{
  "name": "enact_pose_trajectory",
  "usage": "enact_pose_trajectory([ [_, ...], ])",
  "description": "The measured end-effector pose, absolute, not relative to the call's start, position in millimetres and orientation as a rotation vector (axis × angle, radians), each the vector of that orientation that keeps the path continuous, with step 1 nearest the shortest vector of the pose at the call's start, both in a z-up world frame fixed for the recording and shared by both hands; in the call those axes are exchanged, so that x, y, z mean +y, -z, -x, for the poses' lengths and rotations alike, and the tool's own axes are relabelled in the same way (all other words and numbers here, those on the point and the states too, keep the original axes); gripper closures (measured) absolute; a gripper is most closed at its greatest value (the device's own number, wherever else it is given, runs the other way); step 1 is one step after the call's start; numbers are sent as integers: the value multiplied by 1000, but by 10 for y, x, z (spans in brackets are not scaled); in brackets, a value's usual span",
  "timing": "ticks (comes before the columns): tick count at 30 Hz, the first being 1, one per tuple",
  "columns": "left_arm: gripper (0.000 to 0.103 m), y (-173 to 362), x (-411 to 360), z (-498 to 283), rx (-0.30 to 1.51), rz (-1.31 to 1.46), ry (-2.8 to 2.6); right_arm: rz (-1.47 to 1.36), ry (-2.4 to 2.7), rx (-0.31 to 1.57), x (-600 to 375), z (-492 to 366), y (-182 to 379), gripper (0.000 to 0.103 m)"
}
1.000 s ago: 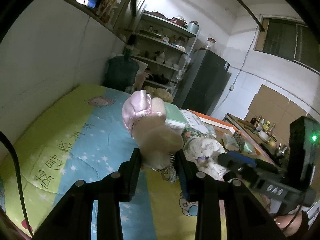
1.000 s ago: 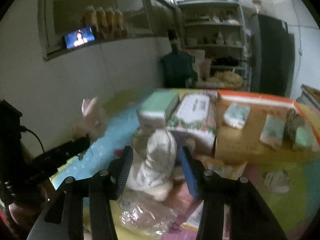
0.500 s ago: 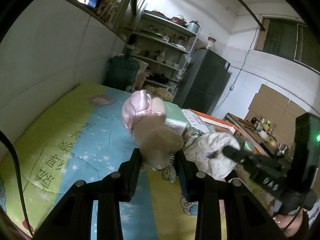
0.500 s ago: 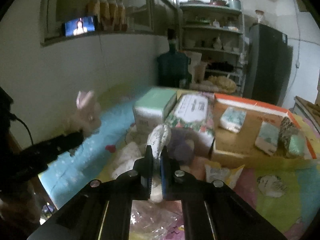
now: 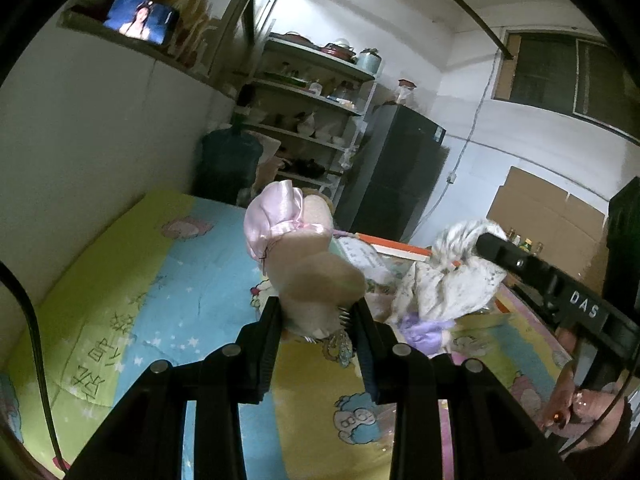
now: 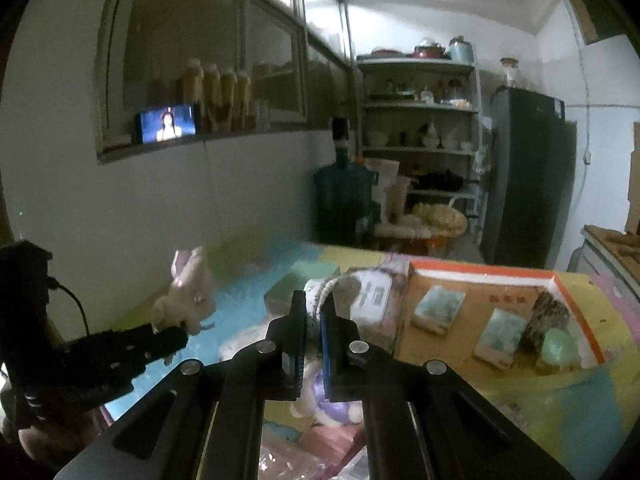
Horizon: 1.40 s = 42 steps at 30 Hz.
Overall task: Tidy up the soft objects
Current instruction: 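Lift the pink bunny and floral scrunchie and carry them toward the box lid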
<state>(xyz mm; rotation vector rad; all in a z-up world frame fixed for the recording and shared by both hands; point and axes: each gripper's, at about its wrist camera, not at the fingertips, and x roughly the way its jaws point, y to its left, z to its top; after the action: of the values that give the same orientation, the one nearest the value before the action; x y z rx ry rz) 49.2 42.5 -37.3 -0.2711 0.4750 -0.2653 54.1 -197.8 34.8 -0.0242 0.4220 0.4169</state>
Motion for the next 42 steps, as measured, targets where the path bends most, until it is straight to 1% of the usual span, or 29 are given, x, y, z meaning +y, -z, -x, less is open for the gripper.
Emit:
enact_pose_trajectory([
  [9,68,182,180,-510,452,238,315,-14,-378,340,-2253,-452,-595,97],
  [21,68,-46,-415,-687,426,191,425,-35,-298,290,-2753,-394,-740,97],
  [31,68,-176,-1000,-963,438,158,514,-29,-226,272,-3216,-472,-815,97],
  [42,68,-341,-1532,-1420,472,134,566,-11,-169,292,-3762,-807,-897,97],
])
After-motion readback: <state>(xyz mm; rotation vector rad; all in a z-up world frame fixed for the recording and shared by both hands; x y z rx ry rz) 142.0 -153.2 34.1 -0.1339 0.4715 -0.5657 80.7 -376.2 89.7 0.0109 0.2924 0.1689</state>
